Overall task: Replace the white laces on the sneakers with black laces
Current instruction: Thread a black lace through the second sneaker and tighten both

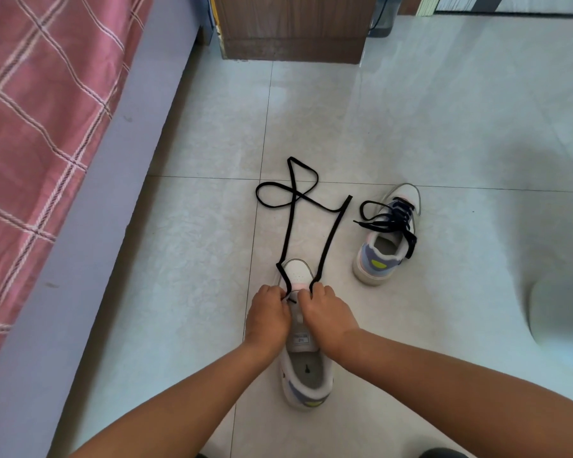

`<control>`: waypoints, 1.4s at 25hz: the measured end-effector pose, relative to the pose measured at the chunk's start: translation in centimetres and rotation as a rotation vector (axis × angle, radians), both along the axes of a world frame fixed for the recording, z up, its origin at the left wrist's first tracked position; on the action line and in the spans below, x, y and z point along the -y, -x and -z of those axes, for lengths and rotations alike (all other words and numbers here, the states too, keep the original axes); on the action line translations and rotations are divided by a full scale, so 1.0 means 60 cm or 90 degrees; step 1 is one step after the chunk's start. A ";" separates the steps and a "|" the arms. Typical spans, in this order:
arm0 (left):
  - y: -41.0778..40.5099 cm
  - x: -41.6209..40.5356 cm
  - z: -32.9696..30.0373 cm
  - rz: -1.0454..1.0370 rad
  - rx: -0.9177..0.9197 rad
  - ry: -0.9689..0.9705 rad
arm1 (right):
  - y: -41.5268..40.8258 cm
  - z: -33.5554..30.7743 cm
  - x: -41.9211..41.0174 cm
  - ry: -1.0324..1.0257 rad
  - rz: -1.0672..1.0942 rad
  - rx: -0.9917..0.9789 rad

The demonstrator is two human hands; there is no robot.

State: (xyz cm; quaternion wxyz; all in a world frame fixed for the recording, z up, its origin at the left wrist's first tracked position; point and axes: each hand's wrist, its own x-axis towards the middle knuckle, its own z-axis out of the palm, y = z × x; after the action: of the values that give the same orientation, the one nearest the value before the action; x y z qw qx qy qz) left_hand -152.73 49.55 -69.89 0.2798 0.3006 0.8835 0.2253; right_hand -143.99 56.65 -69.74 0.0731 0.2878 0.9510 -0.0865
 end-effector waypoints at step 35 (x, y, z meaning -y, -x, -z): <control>0.017 0.002 0.005 -0.239 0.313 -0.102 | 0.007 0.025 -0.064 -0.322 -0.427 -0.061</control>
State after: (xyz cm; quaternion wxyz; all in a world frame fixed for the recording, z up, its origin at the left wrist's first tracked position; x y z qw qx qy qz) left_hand -153.78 49.41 -70.16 0.4137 0.0897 0.8088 0.4082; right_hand -144.42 60.48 -71.23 -0.0197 -0.0329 0.9856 0.1650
